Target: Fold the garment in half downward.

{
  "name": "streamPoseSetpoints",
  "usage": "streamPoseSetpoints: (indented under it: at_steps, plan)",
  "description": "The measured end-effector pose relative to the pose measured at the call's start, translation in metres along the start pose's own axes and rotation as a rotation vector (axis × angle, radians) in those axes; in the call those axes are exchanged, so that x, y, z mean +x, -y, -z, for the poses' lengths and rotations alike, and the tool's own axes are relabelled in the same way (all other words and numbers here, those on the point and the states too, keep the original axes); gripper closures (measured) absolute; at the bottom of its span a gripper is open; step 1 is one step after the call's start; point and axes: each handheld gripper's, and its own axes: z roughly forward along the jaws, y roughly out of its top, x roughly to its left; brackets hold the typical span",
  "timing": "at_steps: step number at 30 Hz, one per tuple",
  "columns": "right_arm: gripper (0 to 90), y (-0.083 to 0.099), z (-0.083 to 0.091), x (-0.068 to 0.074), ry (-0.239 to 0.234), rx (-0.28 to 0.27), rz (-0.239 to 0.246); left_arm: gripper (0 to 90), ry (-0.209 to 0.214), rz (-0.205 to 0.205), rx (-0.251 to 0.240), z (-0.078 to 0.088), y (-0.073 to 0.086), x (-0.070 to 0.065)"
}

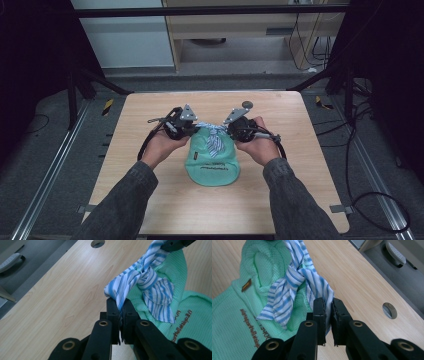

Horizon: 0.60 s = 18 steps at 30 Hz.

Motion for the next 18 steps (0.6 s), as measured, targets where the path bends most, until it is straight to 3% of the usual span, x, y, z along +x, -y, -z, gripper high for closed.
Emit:
streamPoseSetpoints:
  at_steps: [7, 14, 18]
  plan:
    - [82.6, -0.009, -0.004, -0.009, 0.019, 0.002, -0.011, 86.8, -0.008, 0.011, 0.004, -0.003, -0.009, 0.010]
    - [82.4, -0.001, 0.001, 0.004, 0.015, -0.002, 0.027, 86.5, -0.018, -0.049, -0.008, 0.002, 0.004, -0.006]
    - [82.3, 0.004, 0.003, 0.011, 0.015, -0.013, 0.037, 86.4, -0.017, -0.056, -0.019, 0.004, 0.010, -0.012]
